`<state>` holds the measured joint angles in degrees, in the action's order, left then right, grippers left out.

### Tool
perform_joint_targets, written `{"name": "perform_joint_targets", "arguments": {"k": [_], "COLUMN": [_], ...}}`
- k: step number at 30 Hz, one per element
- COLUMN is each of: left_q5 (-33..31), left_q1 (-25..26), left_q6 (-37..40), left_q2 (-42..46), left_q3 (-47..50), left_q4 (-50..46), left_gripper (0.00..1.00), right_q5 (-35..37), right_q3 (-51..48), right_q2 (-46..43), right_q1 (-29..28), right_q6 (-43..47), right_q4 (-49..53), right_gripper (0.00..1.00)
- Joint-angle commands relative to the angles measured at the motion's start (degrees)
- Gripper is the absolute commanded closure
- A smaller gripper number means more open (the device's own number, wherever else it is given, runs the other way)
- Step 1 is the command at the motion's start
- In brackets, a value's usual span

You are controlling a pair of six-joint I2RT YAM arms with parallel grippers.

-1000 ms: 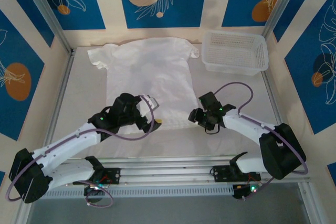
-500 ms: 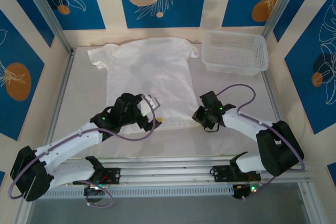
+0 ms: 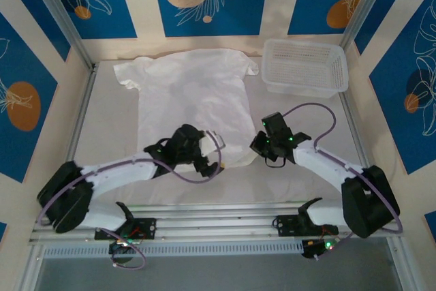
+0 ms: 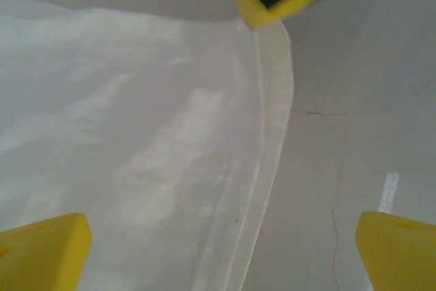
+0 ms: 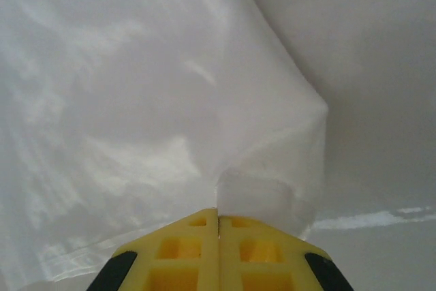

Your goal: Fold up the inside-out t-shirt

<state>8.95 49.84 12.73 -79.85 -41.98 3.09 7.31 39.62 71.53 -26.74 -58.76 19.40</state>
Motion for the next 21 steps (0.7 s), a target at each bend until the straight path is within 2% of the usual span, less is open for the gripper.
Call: {"name": "perform_joint_targets", "arguments": {"k": [1, 5, 8, 9, 13, 17, 21], "left_q5": [-0.47, -2.04, -11.05, -14.2, -24.15, -34.21, -51.35], "left_q1": [1.93, 2.72, 3.22, 3.23, 3.15, 3.22, 2.73], "left_q6": [-1.64, -4.0, -7.16, -7.66, -7.63, -6.98, -7.97], "left_q2": [-5.92, -13.56, -17.95, -19.18, -22.56, -23.35, -21.88], "left_q3": [-3.51, -8.7, -11.04, -11.81, -14.43, -14.45, -13.03], "left_q4": [7.92, 10.15, 12.66, 12.62, 7.73, 2.66, -2.69], "left_gripper": [0.01, 0.01, 0.01, 0.04, 0.18, 0.21, 0.24], "right_q5": [-0.73, 0.1, 0.34, 0.34, 0.96, 3.1, 3.18], "right_q3": [2.44, 3.7, 4.05, 3.87, 3.55, 3.72, 3.85], "right_q2": [-4.32, -5.7, -6.15, -6.39, -7.71, -9.1, -10.51], "right_q1": [0.29, -0.14, -0.33, -0.33, -0.5, 0.12, 2.0], "right_q6": [-0.61, 2.14, 2.98, 3.05, 3.8, 3.87, 3.86], "right_q4": [1.06, 3.16, 4.33, 4.28, 4.42, 6.55, 7.75], "right_gripper": [1.0, 1.0, 1.0, 1.0, 1.0, 1.0, 1.0]}}
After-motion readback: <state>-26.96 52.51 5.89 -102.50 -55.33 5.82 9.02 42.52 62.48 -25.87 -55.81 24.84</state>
